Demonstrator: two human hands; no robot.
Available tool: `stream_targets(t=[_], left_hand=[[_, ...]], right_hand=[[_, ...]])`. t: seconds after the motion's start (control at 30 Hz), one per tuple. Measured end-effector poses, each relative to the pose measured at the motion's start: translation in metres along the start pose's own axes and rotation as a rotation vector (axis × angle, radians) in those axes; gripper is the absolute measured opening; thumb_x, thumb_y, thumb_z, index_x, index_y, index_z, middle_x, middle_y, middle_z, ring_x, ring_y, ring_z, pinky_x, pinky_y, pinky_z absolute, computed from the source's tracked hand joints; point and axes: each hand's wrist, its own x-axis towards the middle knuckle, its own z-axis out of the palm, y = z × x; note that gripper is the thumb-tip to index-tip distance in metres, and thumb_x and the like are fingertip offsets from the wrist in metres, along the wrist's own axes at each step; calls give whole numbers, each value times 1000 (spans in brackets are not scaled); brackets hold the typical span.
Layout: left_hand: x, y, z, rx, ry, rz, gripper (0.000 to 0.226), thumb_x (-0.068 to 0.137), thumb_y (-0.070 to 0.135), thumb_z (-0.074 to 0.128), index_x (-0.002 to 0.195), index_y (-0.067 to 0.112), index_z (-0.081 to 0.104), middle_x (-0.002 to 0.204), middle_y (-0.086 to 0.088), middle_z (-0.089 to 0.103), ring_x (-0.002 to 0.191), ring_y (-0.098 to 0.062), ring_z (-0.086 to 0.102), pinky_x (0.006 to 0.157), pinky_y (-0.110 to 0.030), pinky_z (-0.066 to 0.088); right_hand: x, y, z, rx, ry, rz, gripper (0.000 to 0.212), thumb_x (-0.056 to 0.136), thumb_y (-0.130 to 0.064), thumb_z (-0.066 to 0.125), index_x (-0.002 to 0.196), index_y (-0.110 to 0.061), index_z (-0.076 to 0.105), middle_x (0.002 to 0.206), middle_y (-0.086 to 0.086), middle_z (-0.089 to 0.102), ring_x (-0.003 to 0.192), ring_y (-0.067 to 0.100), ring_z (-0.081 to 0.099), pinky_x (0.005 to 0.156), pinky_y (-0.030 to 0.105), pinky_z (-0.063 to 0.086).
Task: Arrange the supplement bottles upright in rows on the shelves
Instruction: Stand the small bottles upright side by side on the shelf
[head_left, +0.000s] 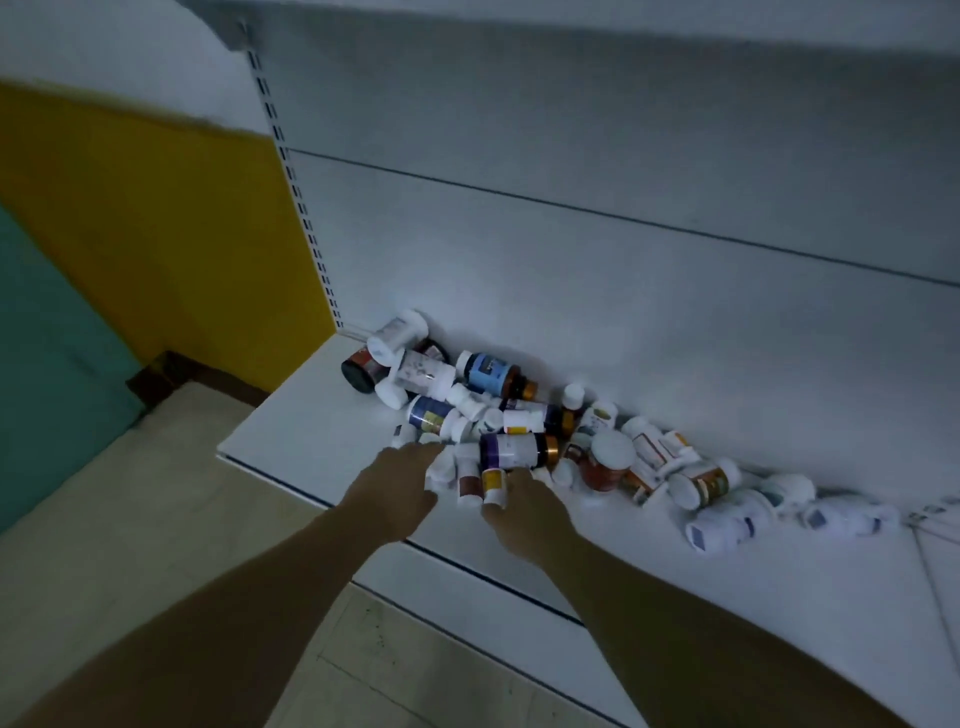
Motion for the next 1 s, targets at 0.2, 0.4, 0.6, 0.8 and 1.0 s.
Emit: stream_targets(t=[0.2, 0.4, 0.6, 0.8, 1.0], left_hand=[[45, -33, 48, 146, 127, 230, 50, 90, 29, 56, 138, 22, 43, 141, 2, 46, 127, -23, 37, 108, -35, 29], [35, -22, 15, -503, 202, 116, 34, 89, 11, 60, 122, 7, 59, 125, -12, 56, 115, -28, 50, 96, -24, 34], [-35, 7, -89, -1702, -185, -166, 22, 93, 2, 49, 98, 15, 66, 115, -18, 59, 104, -38, 60, 71, -53, 56], [-120, 44, -180, -1817, -423, 24, 20, 83, 22, 54, 88, 16, 72, 95, -9, 71, 80, -21, 70, 58, -33, 56], [-179, 74, -240, -1790, -544, 286, 29, 76, 13, 47, 91, 18, 71, 95, -16, 68, 75, -28, 67, 50, -27, 54]], right_hand=[[11, 0, 40, 168, 253, 177, 38, 91, -39, 53, 116, -11, 45, 113, 11, 60, 103, 27, 58, 83, 33, 46], [-26, -14, 10, 483, 448, 234, 21, 84, -22, 60, 103, -23, 50, 109, 7, 53, 89, 22, 56, 74, 30, 46], [-112, -65, -49, 978, 673, 141, 22, 83, -13, 59, 94, -31, 64, 89, -9, 61, 70, -2, 57, 56, 11, 41], [-199, -130, -97, 1342, 730, 38, 23, 84, -11, 58, 100, -26, 65, 87, -4, 68, 83, 12, 62, 78, 31, 50], [-275, -164, -147, 1576, 613, -243, 26, 92, -9, 44, 97, -20, 68, 94, 9, 70, 80, 26, 66, 59, 31, 52]])
